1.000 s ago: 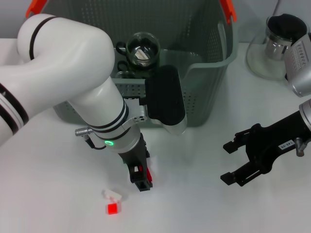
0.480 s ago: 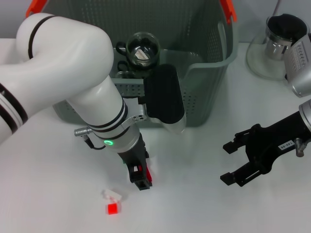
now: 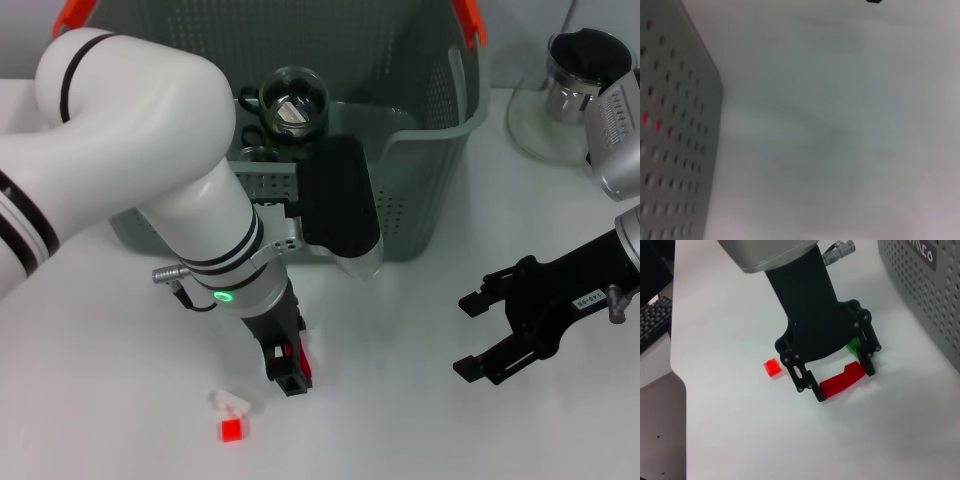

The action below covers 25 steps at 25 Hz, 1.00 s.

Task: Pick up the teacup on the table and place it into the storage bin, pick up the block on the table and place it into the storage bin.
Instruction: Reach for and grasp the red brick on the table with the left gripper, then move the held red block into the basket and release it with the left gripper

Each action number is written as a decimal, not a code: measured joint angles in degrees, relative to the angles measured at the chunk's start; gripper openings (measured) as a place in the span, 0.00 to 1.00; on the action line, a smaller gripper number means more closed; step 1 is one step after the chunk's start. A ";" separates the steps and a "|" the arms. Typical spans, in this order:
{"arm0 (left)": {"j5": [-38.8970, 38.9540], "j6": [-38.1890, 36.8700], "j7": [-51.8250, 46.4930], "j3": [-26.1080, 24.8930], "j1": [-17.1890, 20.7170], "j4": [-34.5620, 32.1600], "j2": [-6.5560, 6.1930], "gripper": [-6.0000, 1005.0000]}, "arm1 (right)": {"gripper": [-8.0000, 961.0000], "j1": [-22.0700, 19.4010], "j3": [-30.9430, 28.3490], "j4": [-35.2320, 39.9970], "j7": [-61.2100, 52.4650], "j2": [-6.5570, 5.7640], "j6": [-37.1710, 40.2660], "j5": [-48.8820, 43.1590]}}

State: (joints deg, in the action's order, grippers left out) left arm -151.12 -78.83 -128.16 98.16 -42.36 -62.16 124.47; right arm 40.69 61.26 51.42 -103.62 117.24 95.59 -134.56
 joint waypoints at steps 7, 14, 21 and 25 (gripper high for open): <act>0.16 -2.53 0.33 -0.12 -0.27 -0.60 0.02 0.70 | 0.98 -0.05 -0.21 -0.06 0.00 0.00 0.03 0.00; 0.57 -5.97 -0.32 -1.56 0.69 -5.87 0.00 0.72 | 0.98 -0.09 -0.28 -0.09 0.00 0.00 0.04 0.00; 9.06 -15.20 -0.38 -11.82 1.70 -12.50 -0.03 0.73 | 0.98 -0.29 -0.44 -0.14 0.00 -0.05 0.03 0.00; 18.76 -21.09 -0.15 -21.17 2.35 -16.51 -0.19 0.74 | 0.98 -0.57 -0.44 -0.18 0.00 -0.15 0.11 0.00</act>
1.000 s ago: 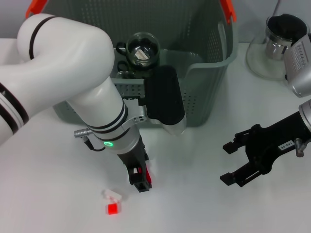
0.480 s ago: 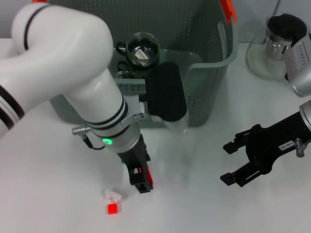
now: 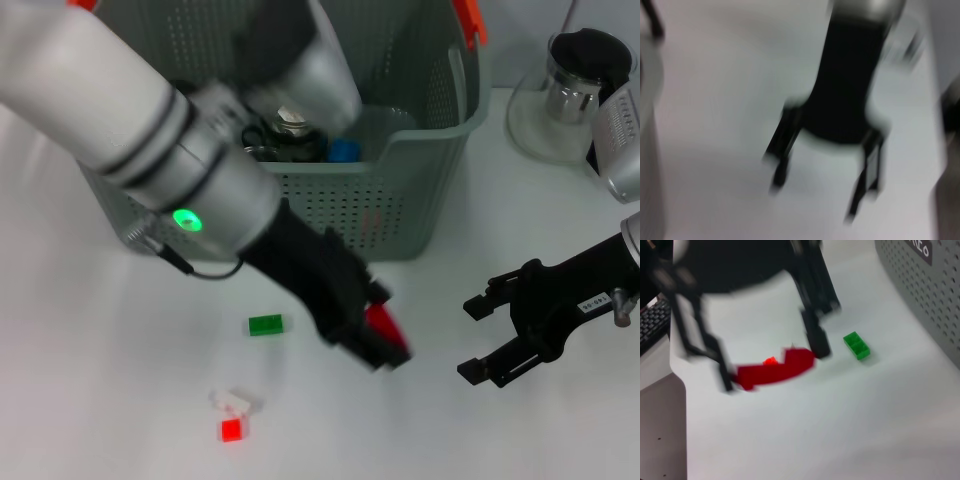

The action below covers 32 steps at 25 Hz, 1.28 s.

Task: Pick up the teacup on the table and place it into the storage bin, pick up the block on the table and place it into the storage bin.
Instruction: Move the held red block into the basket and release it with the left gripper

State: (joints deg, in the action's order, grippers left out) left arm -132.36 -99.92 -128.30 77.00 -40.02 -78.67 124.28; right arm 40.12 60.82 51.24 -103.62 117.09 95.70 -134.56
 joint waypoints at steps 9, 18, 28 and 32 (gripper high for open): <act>11.81 -4.52 0.11 -23.58 -3.33 -1.09 -2.71 0.76 | 0.98 -0.15 0.00 0.00 0.00 -0.03 0.01 0.00; 11.15 16.42 0.10 -30.38 -7.89 10.71 -9.35 0.78 | 0.98 0.26 0.00 0.00 0.00 0.13 -0.10 0.00; -0.47 32.84 -4.59 -28.96 -9.96 17.79 -9.48 0.80 | 0.98 0.56 -0.05 0.00 -0.25 0.33 -0.32 0.08; -0.94 32.74 -4.77 -28.47 -9.76 17.44 -9.30 0.80 | 0.98 0.57 0.09 0.00 -0.42 0.39 -0.43 0.08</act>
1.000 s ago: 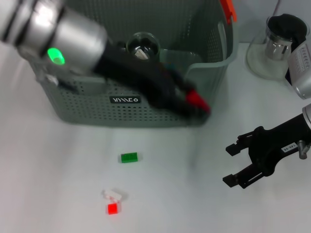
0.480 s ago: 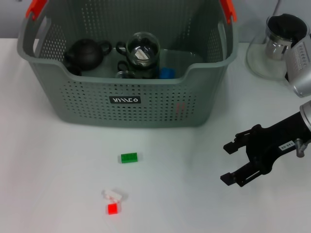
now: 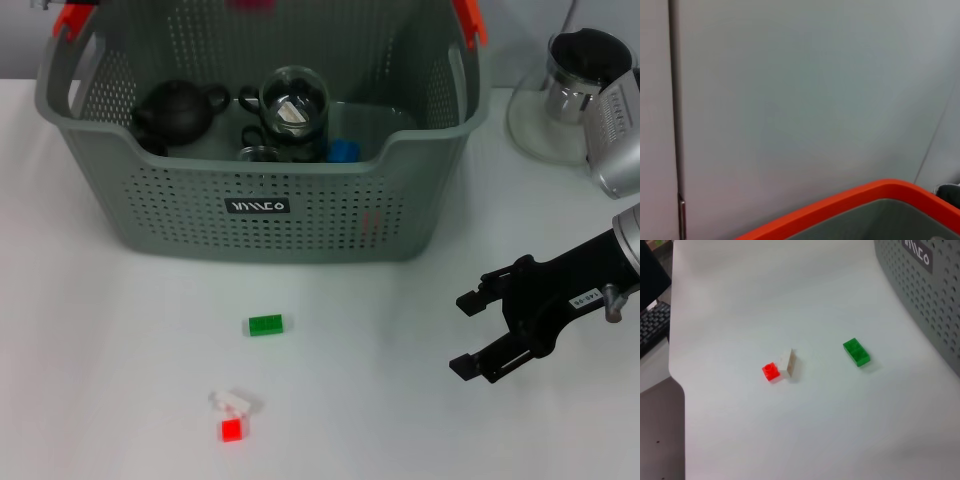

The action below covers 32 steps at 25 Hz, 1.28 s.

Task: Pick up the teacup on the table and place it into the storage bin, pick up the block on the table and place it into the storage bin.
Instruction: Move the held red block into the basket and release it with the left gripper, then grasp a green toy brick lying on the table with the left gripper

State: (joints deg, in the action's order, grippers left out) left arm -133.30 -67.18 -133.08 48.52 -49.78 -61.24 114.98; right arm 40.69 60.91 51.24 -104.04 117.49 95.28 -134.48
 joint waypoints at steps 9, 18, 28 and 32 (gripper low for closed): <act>0.59 -4.02 0.13 0.93 0.76 -4.05 0.51 0.92 | 0.98 -0.10 0.14 0.00 0.35 0.29 -0.10 0.01; 3.43 -28.25 5.94 1.54 5.01 -24.75 6.27 0.95 | 0.98 -0.34 -0.10 0.01 0.40 0.29 -0.35 0.01; 2.20 -38.09 11.07 18.93 17.99 -42.22 8.75 0.95 | 0.98 -0.53 -0.09 -0.69 0.32 0.29 -1.65 0.01; -1.58 -38.92 13.17 24.55 20.65 -43.39 8.93 0.94 | 0.98 -0.36 -0.10 -0.70 -0.02 0.28 -1.67 0.01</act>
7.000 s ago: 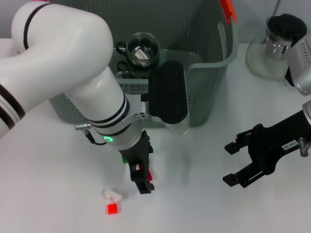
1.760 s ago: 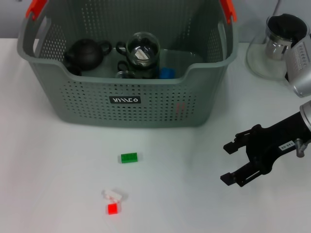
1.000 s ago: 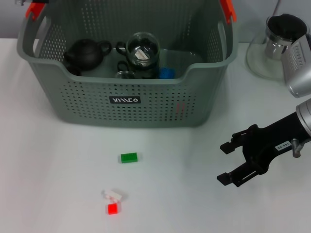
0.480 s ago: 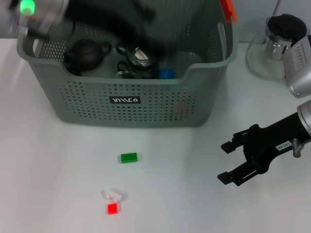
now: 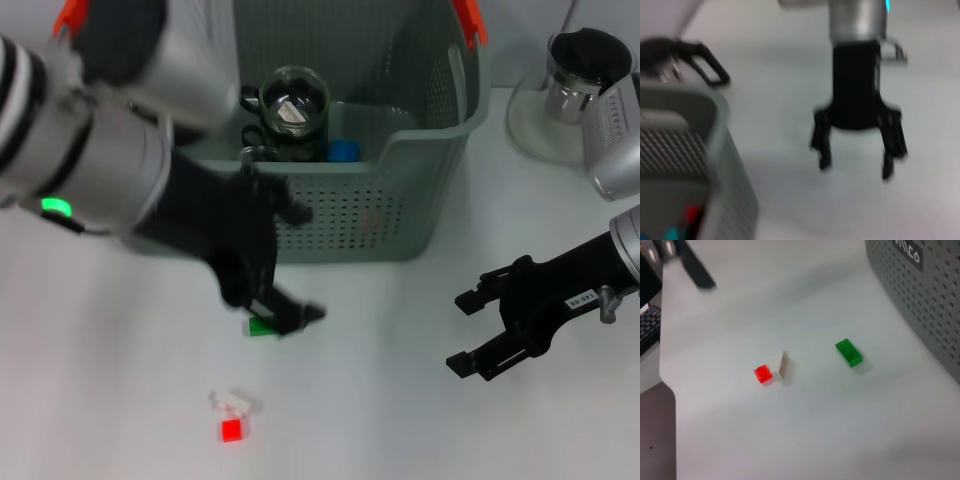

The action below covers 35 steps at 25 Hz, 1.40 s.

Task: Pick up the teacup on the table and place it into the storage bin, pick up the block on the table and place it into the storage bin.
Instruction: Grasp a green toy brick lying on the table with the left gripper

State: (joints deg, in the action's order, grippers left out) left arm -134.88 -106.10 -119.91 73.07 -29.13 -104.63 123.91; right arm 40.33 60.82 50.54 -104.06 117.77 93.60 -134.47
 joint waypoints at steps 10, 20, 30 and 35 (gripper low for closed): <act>-16.35 8.10 0.78 15.21 0.28 8.78 0.58 0.94 | 0.98 0.41 0.00 0.00 -0.39 0.15 0.04 0.00; -19.88 16.15 -1.43 17.56 -6.96 25.84 0.38 0.93 | 0.98 0.73 0.24 0.00 -0.88 0.18 0.00 -0.09; -22.68 21.49 -2.64 18.10 -10.60 35.51 0.52 0.92 | 0.98 0.72 0.08 -0.52 -0.88 0.18 -0.20 -0.10; -22.72 22.28 -2.86 18.19 -11.38 37.11 0.57 0.90 | 0.98 0.78 0.32 -0.58 -0.88 0.18 -0.68 -0.09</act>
State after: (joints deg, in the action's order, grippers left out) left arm -157.60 -83.81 -122.77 91.26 -40.51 -67.52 124.48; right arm 41.11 61.14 49.96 -104.94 117.95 92.93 -134.56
